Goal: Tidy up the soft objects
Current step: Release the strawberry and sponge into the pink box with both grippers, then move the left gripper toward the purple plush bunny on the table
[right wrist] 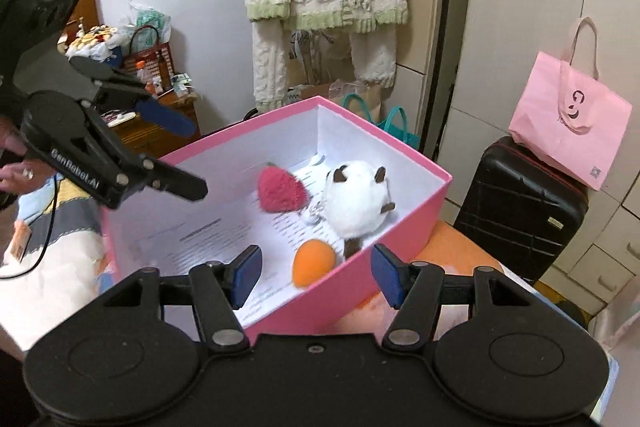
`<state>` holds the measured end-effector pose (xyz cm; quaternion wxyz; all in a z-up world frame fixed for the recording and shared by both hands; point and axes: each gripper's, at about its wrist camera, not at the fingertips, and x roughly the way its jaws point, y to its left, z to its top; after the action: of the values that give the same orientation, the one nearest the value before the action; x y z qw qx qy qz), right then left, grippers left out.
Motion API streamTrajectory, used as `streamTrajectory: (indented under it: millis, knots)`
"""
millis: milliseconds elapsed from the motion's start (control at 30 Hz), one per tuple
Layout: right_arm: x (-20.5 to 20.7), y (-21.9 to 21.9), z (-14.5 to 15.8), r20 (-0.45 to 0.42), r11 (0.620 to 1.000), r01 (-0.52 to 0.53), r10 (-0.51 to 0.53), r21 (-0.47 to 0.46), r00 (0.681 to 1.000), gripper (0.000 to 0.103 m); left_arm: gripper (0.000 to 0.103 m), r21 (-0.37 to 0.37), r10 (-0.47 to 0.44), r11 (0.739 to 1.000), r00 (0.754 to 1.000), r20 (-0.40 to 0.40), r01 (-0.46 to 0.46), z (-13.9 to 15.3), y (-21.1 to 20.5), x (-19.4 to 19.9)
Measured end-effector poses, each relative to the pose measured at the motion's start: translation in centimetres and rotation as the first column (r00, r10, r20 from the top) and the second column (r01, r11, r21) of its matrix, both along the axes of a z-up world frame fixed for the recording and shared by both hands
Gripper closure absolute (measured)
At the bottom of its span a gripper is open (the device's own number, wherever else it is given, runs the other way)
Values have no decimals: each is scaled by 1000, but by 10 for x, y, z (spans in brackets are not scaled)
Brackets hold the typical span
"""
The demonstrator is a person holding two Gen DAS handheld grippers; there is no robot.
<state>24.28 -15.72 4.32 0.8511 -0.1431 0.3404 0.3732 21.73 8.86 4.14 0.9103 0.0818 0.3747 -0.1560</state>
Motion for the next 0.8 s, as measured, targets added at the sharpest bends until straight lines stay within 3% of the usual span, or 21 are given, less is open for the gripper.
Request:
streamTrajectory:
  millis: [200,400,800]
  knots:
    - [-45,-33,16,47,999,46,-46,8,998,37,13,-8,-68,998,998,4,68,16,-21,-36]
    - [-87,-73,13,72,992,124,-126,28,989,37,13,18,-152,988,988,-16,153,12,-55,-62]
    - [-144,-104,-4,133,990,143,-140,-7,981,34,13,42,-369,928,929,-31,370,2,-131,-100]
